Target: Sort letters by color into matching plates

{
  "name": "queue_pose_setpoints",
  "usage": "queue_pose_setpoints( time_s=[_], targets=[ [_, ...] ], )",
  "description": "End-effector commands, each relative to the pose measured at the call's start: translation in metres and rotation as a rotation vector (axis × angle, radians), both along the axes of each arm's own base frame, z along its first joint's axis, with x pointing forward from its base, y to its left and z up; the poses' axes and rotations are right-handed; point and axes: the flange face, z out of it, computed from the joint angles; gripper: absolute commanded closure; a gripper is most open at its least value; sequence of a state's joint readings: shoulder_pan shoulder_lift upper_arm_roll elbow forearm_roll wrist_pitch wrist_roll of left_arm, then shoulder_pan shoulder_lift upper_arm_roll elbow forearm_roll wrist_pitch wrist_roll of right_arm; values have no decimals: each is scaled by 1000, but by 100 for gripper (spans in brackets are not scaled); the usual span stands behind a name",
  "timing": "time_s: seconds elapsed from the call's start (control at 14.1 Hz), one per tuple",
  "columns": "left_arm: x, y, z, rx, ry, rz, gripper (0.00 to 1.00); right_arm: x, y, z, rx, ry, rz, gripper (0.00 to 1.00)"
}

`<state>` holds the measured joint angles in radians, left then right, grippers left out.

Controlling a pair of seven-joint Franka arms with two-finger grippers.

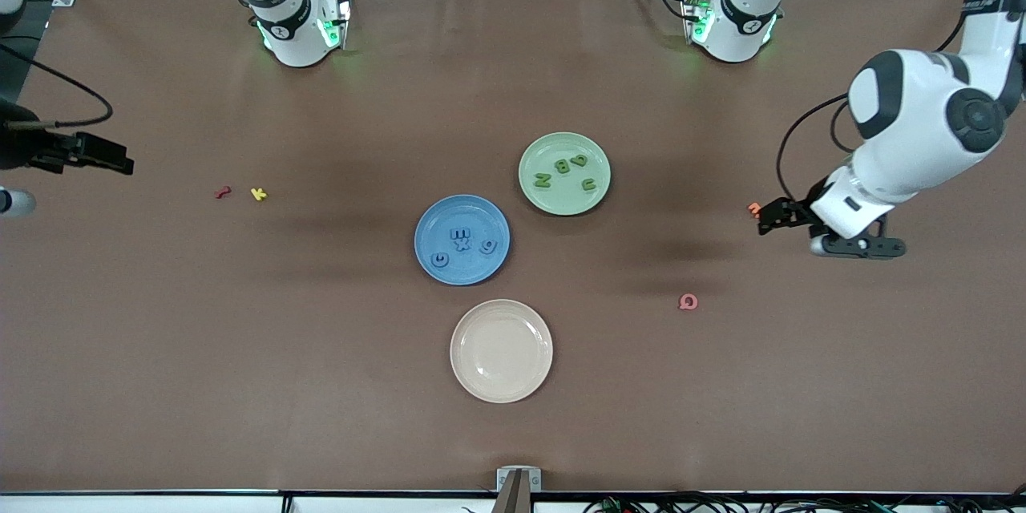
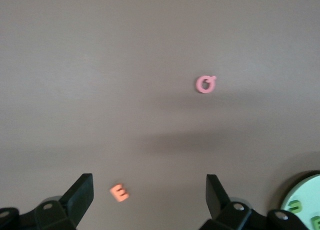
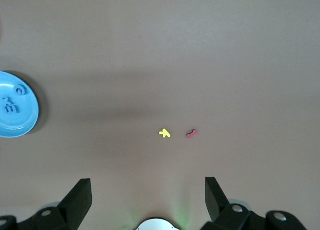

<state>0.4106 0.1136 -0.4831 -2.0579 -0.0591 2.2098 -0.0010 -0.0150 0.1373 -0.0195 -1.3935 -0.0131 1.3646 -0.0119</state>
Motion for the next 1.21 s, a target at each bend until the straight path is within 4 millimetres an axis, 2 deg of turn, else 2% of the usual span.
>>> queue_pose_setpoints(
  time_s=[0.0,0.28,0.57,0.71,0.92,1.13],
  targets=[
    [3,16,51,4,-14,12,1,-33,3,14,4,-13,-8,0],
    [13,27,116,7,-42,37,1,-52,-3,27,3,-33,-17,0],
    [4,37,181,35,-96,48,1,-68,-5,52,3,-81,-21,0],
    [-1,43,210,35,-72,44,1,-69,-5,51,2,-84,-21,0],
    [-7,42,242,39,-99,58,1,-65,-4,54,3,-111,-19,0],
    [-11,40,250,43,-106,58,1,-65,-10,55,41,-125,-39,0]
  ],
)
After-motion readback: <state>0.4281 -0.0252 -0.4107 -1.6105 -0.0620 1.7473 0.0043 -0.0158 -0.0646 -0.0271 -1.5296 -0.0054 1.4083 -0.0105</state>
